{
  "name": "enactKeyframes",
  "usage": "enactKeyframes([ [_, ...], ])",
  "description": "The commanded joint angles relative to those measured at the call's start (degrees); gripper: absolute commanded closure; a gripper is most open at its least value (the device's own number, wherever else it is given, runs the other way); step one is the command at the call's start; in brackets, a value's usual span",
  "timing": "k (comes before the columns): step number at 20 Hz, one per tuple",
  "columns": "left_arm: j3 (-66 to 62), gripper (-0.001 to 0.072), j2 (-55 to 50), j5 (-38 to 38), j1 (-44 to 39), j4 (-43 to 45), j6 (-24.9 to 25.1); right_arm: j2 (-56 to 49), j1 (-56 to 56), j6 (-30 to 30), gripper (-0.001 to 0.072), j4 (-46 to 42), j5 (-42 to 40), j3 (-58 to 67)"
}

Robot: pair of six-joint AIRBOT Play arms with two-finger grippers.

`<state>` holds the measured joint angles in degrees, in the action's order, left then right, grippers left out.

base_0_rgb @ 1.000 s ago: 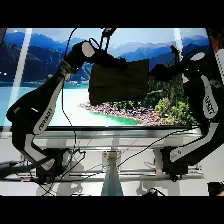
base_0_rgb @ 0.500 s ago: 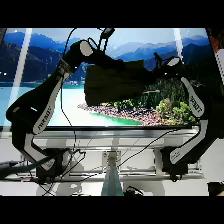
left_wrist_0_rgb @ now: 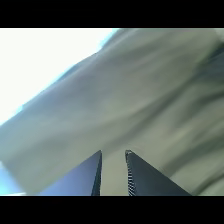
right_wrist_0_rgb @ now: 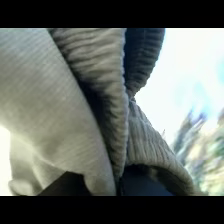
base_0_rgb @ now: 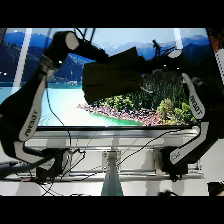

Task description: Fold the clothes and pants, and hang the long-sleeved shirts on hangers.

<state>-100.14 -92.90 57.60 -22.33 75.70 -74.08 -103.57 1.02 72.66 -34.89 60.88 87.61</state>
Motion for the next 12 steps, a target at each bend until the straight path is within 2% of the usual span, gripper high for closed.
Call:
enactKeyframes([
  [1,0.0,0.0529,9.6,0.6,4.7,14.9,0.0,7.7,7.5,0.9,0.0686,-3.9,-0.4,2.9],
  [7,0.0,0.0530,24.1,0.5,11.9,16.0,0.0,25.4,27.8,21.4,0.0686,-28.8,4.2,3.0],
  [12,0.0,0.0530,28.7,0.5,12.3,16.0,0.0,34.4,45.5,28.4,0.0686,-47.2,18.5,2.9],
])
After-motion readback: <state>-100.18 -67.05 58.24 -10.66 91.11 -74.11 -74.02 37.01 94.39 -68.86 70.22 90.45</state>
